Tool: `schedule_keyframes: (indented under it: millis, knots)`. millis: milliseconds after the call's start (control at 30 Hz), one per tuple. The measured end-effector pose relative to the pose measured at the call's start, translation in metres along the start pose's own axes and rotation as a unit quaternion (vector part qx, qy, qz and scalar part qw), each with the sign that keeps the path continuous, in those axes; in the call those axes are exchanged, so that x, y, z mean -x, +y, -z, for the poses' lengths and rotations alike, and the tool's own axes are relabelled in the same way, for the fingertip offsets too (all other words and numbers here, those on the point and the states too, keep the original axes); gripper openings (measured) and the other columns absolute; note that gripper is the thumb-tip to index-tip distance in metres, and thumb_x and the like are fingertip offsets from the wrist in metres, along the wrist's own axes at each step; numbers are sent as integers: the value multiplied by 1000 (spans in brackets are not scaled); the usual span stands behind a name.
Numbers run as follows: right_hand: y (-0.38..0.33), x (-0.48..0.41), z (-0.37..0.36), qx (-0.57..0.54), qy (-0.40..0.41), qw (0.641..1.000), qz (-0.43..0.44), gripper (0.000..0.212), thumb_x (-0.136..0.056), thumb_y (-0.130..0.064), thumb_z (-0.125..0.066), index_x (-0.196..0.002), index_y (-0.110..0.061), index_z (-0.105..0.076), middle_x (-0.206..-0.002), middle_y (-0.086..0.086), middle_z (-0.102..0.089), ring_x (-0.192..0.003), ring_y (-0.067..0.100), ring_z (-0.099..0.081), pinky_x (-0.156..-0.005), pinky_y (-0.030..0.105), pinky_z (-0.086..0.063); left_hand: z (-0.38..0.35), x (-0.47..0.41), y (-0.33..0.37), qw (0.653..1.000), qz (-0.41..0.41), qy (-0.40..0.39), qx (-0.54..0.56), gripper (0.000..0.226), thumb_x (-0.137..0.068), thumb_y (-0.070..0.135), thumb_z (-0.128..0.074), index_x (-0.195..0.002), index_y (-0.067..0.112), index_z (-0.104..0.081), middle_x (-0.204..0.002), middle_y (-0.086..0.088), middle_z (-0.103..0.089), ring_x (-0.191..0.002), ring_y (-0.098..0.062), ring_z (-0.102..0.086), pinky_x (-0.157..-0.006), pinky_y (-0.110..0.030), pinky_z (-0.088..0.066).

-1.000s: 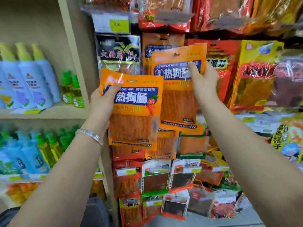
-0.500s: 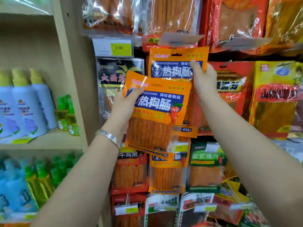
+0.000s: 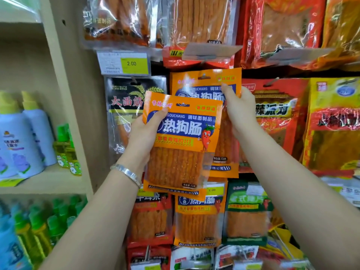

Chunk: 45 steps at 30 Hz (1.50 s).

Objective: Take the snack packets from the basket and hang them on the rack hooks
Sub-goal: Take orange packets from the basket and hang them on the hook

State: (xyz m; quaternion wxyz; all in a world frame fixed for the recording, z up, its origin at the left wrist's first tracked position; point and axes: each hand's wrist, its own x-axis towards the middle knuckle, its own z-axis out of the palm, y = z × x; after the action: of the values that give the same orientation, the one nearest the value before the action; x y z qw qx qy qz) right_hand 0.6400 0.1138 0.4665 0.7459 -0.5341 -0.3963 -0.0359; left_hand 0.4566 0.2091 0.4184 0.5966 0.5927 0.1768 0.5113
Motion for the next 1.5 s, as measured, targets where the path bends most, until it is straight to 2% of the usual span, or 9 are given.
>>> schedule_keyframes:
  millis: [167,300,433,600,733,900,1067,1267,1500]
  knots:
    - [5,-11,-15,170,-47,984,20,30,-102,-33,-27,-92,-17,-51,-84,-7,-51,-78,8,-48,-69,21,-29,0,-3,-8,1000,0,21,8,16,-83,40,-69,-85,25,-63,-80,2,-75,-74,-16,-73,-54,-25,-55]
    - [10,-17,-17,274,-130,953,-15,33,-101,-31,-26,-110,-7,-48,-115,14,-55,-98,23,-47,-79,31,-31,4,-5,-12,999,10,48,19,19,-84,39,-68,-89,22,-62,-79,2,-75,-72,-16,-73,-52,-24,-54]
    - [17,3,-16,305,-111,945,35,59,-101,-36,-31,-149,-4,-15,-149,17,-31,-136,29,-30,-109,37,-24,5,-5,-13,995,42,81,41,27,-81,41,-71,-93,21,-58,-77,3,-75,-70,-15,-73,-54,-28,-55]
    - [8,36,-8,192,29,965,175,44,-95,-35,-42,-130,-9,-47,-126,6,-48,-120,20,-44,-103,36,-35,-1,-4,-12,995,35,94,26,48,-79,48,-70,-112,15,-59,-88,-1,-75,-83,-21,-72,-76,-43,-58]
    - [5,42,-9,75,-69,992,70,16,-89,-46,-55,-94,-31,-56,-86,-20,-58,-79,-14,-54,-67,3,-39,-17,-1,-10,998,6,64,9,39,-81,53,-65,-105,23,-62,-90,5,-75,-87,-18,-71,-75,-37,-58]
    - [1,28,-2,87,-48,990,101,4,-90,-26,-61,-90,-22,-59,-83,-16,-59,-79,-6,-55,-66,11,-39,-38,1,-4,985,-97,87,-113,46,-81,26,-71,-119,15,-46,-122,-4,-58,-110,-20,-58,-96,-47,-47]
    - [-11,20,8,64,21,985,159,10,-92,-27,-58,-83,-25,-55,-74,-17,-55,-69,-12,-50,-65,7,-37,-50,5,15,917,-295,101,-249,46,-86,5,-54,-130,17,-44,-124,3,-41,-121,-11,-40,-106,-39,-35]
    - [-23,4,0,90,7,983,157,13,-92,-25,-58,-89,-12,-58,-82,-1,-60,-76,6,-54,-69,18,-40,-76,4,38,890,-347,17,-296,66,-87,-3,-39,-149,15,-26,-154,-4,-25,-138,-6,-20,-113,-22,-14]
    - [-5,-6,0,136,16,983,123,15,-92,-32,-56,-92,-17,-56,-77,-12,-53,-67,3,-47,-57,4,-33,-73,0,35,900,-348,-14,-263,64,-89,0,-45,-148,16,-27,-157,2,-19,-129,18,-12,-96,8,-7]
